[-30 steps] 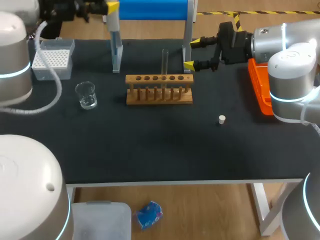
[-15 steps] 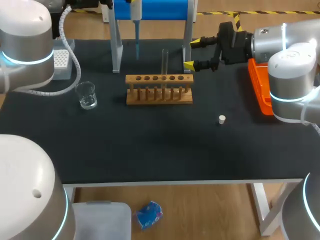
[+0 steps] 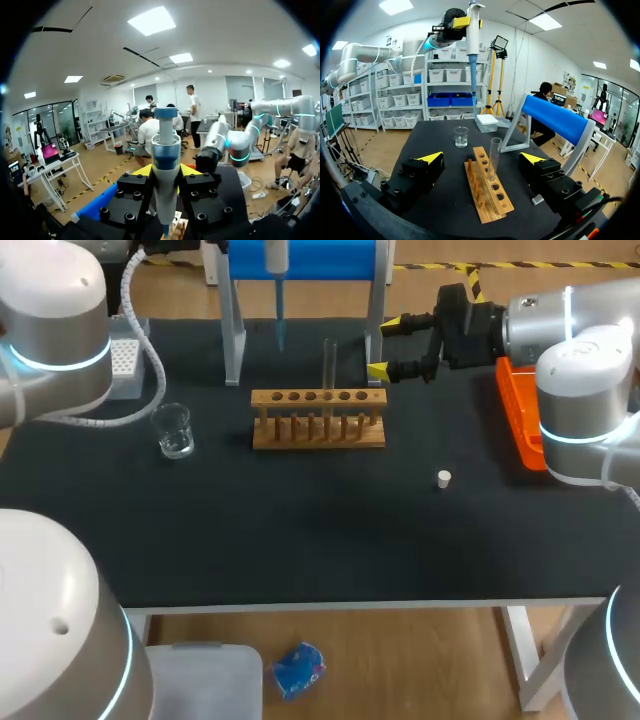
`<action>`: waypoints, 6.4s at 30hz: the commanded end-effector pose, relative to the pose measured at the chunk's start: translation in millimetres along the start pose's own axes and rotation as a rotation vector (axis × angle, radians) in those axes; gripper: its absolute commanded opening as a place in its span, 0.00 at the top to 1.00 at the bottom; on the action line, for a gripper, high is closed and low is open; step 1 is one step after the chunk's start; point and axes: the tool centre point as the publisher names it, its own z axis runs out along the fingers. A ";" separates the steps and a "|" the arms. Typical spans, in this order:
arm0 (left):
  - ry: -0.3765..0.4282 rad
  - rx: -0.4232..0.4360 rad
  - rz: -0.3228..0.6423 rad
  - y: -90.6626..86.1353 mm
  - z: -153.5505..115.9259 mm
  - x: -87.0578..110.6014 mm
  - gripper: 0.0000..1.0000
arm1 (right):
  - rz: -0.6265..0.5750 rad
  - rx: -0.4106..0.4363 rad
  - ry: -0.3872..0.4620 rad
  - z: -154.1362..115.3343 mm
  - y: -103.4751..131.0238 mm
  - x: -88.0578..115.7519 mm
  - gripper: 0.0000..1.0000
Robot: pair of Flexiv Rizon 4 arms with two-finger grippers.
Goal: Invert the test tube, pick up the pipette, mount the tip to pipette, aspirate from beaker and dispense into the tube, eject the tip, return the pipette, and cap with the stopper.
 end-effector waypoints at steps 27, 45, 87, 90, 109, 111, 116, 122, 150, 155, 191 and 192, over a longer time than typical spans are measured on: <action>0.115 0.043 -0.118 -16.0 72.4 -20.7 1.00 | -0.001 0.000 -0.002 0.4 -0.4 0.4 0.00; 0.098 0.014 -0.155 11.3 74.1 -32.5 1.00 | -0.001 0.000 -0.002 0.4 -0.4 0.4 0.00; 0.068 -0.009 -0.113 25.0 72.1 -24.2 1.00 | -0.001 0.000 -0.002 0.4 -0.4 0.4 0.00; 0.061 -0.001 -0.106 27.1 73.0 -24.6 1.00 | -0.001 0.000 -0.002 0.4 -0.4 0.4 0.00; 0.075 0.028 -0.108 41.0 85.3 -26.1 1.00 | -0.001 0.000 -0.002 0.4 -0.4 0.4 0.00; 0.077 0.027 -0.108 42.1 86.1 -26.9 1.00 | -0.001 0.000 -0.002 0.4 -0.4 0.4 0.00; 0.092 0.006 -0.118 45.0 88.4 -28.5 1.00 | -0.001 0.000 -0.002 0.4 -0.4 0.4 0.00; 0.102 -0.017 -0.131 48.7 90.1 -29.3 1.00 | -0.001 0.000 -0.002 0.4 -0.4 0.4 0.00; 0.103 -0.016 -0.167 65.8 93.7 -35.0 1.00 | -0.001 0.000 -0.002 0.4 -0.4 0.4 0.00; 0.101 -0.014 -0.175 68.1 93.9 -35.1 1.00 | -0.001 0.000 -0.002 0.4 -0.4 0.4 0.00; 0.086 -0.008 -0.160 66.8 91.9 -36.9 1.00 | -0.001 0.000 -0.002 0.4 -0.4 0.4 0.00; 0.086 -0.008 -0.160 66.8 91.9 -36.9 1.00 | -0.001 0.000 -0.002 0.4 -0.4 0.4 0.00</action>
